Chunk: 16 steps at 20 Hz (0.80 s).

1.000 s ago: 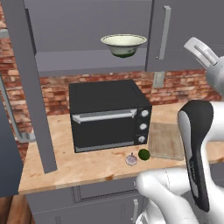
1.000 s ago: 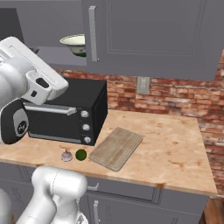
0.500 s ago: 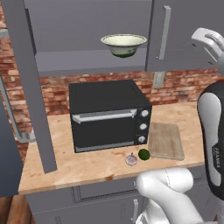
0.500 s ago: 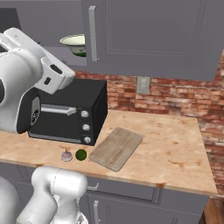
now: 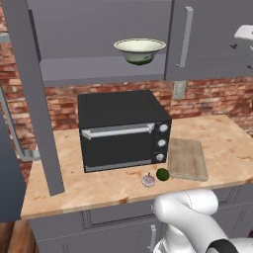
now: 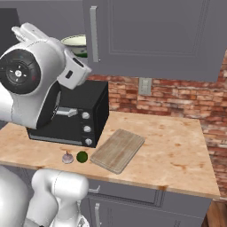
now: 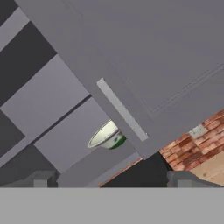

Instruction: Open the cabinet. Place the bowl and condiment on the counter. Then place the lime and garlic on the cutting board.

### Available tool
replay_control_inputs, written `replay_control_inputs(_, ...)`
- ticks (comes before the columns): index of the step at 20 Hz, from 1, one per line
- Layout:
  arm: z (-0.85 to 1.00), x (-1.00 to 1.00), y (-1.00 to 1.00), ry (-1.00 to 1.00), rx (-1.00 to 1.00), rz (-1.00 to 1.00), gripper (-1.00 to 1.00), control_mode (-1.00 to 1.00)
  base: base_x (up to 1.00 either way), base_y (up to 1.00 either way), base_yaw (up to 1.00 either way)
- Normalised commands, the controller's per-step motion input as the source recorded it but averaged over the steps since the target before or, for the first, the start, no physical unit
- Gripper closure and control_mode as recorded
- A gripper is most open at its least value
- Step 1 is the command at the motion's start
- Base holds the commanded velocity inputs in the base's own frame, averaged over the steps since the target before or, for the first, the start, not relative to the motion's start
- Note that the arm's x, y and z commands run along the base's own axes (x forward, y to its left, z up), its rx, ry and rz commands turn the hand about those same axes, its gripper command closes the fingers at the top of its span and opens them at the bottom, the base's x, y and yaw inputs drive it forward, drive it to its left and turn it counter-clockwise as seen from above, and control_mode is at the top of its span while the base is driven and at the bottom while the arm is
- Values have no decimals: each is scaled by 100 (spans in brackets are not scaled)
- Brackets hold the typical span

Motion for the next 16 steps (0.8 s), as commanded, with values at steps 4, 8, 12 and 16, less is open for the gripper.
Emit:
replay_control_inputs(4,0,29,0,6,0,0,-100,-100,0,0,0)
replay_control_inputs(8,-8,40,0,1,0,1,-100,-100,0,0,0)
replay_control_inputs(12,-23,33,2,0,-1,3,-100,-100,0,0,0)
replay_control_inputs(16,-25,32,1,0,-2,4,-100,-100,0,0,0)
